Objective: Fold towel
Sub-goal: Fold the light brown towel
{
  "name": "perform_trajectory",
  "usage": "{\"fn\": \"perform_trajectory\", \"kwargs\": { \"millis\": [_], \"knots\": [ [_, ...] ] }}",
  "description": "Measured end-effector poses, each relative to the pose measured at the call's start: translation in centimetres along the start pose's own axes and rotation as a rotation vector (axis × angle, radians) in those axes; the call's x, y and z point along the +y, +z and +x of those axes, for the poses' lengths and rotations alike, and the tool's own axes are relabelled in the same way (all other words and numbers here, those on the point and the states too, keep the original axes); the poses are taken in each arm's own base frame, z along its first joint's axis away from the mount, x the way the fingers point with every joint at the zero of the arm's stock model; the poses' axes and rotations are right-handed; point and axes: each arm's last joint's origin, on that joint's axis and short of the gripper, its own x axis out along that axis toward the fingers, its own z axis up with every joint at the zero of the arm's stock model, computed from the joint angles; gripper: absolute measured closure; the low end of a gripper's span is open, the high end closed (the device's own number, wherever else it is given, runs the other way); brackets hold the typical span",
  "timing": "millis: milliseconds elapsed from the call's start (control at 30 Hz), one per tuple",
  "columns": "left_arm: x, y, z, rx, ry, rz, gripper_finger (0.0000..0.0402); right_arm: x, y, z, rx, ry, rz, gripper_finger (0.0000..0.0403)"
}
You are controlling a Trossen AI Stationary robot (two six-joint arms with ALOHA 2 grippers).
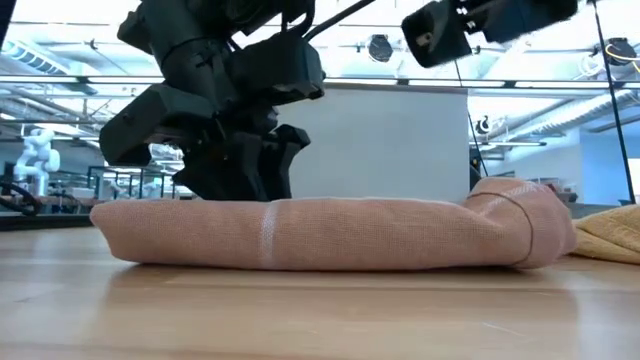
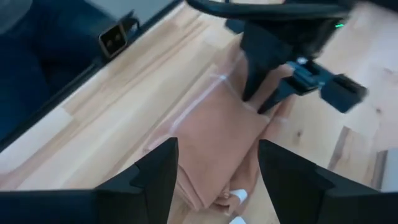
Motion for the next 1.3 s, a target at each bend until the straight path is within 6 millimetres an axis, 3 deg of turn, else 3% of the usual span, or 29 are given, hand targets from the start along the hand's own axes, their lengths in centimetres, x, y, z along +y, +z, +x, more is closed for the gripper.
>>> {"fn": "perform_trajectory", "kwargs": {
  "millis": [200,400,533,767,1000,1133,1300],
  "knots": [
    [0.0,0.1,0.1,-0.019,-0.004,0.003,0.0262,0.2,-3.9,-0.3,-0.189,-0.048,0.067,0.0193],
    [0.4,0.1,0.2,-0.029,-0.003,0.010,0.0262,1.6,-6.2,2.0,-0.422,0.004,0.081,0.0193],
    [0.7,0.1,0.2,-0.034,0.003,0.004,0.0262,2.4,-6.4,4.2,-0.487,0.026,0.060,0.0193],
    [1.4,0.1,0.3,-0.038,0.014,-0.012,0.0262,2.8,-6.8,9.0,-0.421,0.044,0.056,0.0193],
    [1.5,0.1,0.3,-0.037,0.016,-0.014,0.0262,2.2,-9.6,12.9,-0.267,-0.005,0.153,0.0193],
    [1.5,0.1,0.3,-0.037,0.019,-0.014,0.0262,1.9,-10.9,14.0,-0.237,-0.011,0.198,0.0193],
    [1.5,0.1,0.3,-0.036,0.019,-0.014,0.0262,1.9,-10.7,13.8,-0.240,-0.011,0.205,0.0193]
  ]
}}
